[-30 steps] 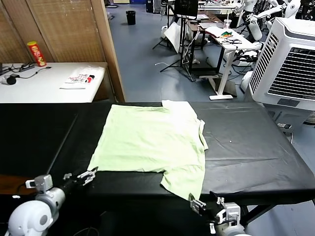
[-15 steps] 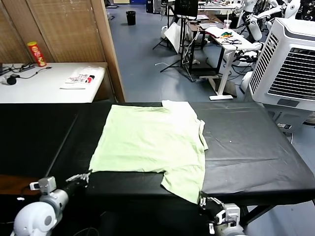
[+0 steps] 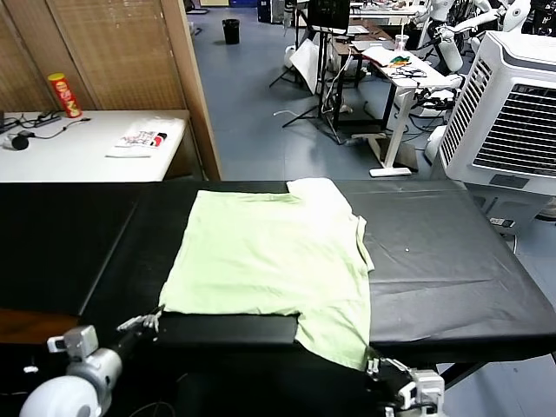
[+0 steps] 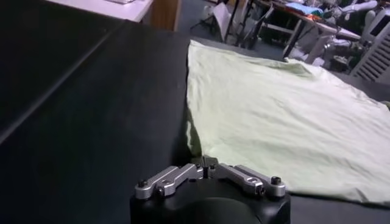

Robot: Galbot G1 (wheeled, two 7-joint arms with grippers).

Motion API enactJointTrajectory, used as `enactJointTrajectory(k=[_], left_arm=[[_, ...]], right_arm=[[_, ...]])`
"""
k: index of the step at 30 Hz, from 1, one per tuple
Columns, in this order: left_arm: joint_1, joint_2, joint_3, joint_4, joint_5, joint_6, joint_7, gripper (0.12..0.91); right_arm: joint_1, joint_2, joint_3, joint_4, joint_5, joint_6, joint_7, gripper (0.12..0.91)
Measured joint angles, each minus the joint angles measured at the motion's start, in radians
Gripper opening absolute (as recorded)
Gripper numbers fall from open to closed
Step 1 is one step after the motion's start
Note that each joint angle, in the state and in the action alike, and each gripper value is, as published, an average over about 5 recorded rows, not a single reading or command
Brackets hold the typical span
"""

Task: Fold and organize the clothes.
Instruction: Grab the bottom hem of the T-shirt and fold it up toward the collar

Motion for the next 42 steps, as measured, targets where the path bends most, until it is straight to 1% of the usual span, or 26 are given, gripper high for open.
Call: enactJointTrajectory(k=[4,8,14,20,26,32,37,42], left_arm=[[-0.004,-0.025,-0.009,-0.024,0.005,-0.018,-0.011,0.125],[-0.052,-0.039,-0.013,-0.019,0.004,-0.031,-0.026,0.125],[-0.144,-0.057,0.009,0.023,0.013,-0.049,-0.038,0.125],[-0.228,-0.073,0.043,0.09,0.056,-0.075,-0.035,0.125],[-0.304,-0.081,0.082,0.176,0.112,-0.118,-0.03,0.125],[-0.375,-0.066,0.124,0.263,0.186,-0.156,-0.005,0.125],[-0.429,-0.053,0.151,0.335,0.21,-0.169,0.003,0.125],[-0.467,-0.043,0.166,0.391,0.22,-0.175,0.006,0.125]], right_arm=[[0.066,-0.027,0.018,-0.035,0.023,0.05,-0.014,0.122],[0.146,-0.064,0.018,-0.101,0.056,0.105,-0.031,0.122],[0.292,-0.14,-0.014,-0.249,0.086,0.192,-0.064,0.122],[0.433,-0.182,-0.061,-0.407,0.092,0.246,-0.097,0.122],[0.556,-0.192,-0.116,-0.569,0.086,0.287,-0.12,0.122],[0.674,-0.187,-0.178,-0.71,0.075,0.312,-0.137,0.122],[0.752,-0.189,-0.221,-0.786,0.07,0.321,-0.151,0.122],[0.798,-0.189,-0.254,-0.826,0.072,0.325,-0.166,0.122]])
